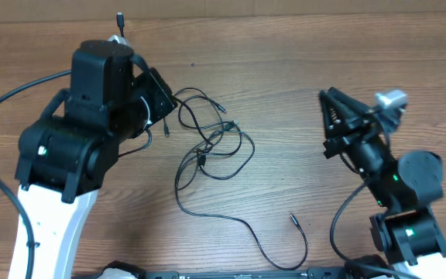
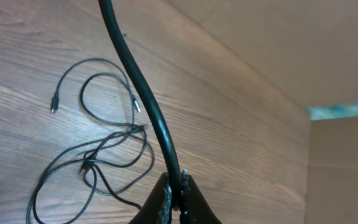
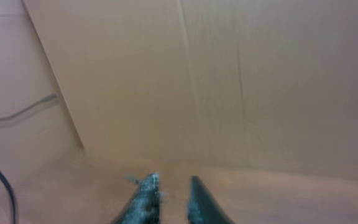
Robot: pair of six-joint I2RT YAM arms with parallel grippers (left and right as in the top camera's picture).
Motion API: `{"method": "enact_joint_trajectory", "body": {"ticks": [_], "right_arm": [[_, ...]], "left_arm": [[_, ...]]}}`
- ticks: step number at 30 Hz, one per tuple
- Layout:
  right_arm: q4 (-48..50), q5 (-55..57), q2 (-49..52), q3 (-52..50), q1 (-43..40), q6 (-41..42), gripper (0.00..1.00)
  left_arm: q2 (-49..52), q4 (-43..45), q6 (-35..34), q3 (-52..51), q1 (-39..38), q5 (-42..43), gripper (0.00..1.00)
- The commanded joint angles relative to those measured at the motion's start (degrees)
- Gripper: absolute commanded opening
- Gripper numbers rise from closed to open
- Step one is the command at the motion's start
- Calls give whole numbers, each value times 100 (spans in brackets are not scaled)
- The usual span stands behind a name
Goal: Untangle cables
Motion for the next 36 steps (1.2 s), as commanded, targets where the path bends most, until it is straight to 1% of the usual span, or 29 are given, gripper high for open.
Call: {"method": "enact_joint_trajectory", "body": {"ticks": [1,3,5,7,10,13,15,18,24,27,31,36], "right_arm": [[-348,-715,380,81,-15,-271,35],[-463,-1331,632,81,-15,-586,50],[-501,-2072,951,81,-15,-898,63],[-472,-2710,1285,81,-9,-1093,72],[-417,-3355,1812,81,24,-1198,81],[-210,-3904,2312,81,133,-1202,84],[90,-4247,2623,81,267,-1200,86],[560,-4444,2968,81,505,-1198,91],[1176,-4398,3248,81,868,-1189,100],[1292,-4129,3259,81,955,-1093,100],[1379,-3692,3259,81,973,-678,100],[1375,-3515,3259,81,973,-501,100]], "left_arm": [[199,7,90,105,22,-111,4],[267,24,90,105,22,-111,4],[315,105,85,105,22,-111,4],[326,232,-50,105,22,-103,4],[319,533,-234,107,22,109,4],[321,914,-273,107,22,417,4],[321,1084,-437,107,22,538,4],[321,1266,-621,107,22,706,4],[319,1497,-763,107,22,1126,4],[315,1587,-901,109,22,1298,4],[291,1663,-981,120,22,1462,4],[267,1661,-1073,120,22,1633,4]]}}
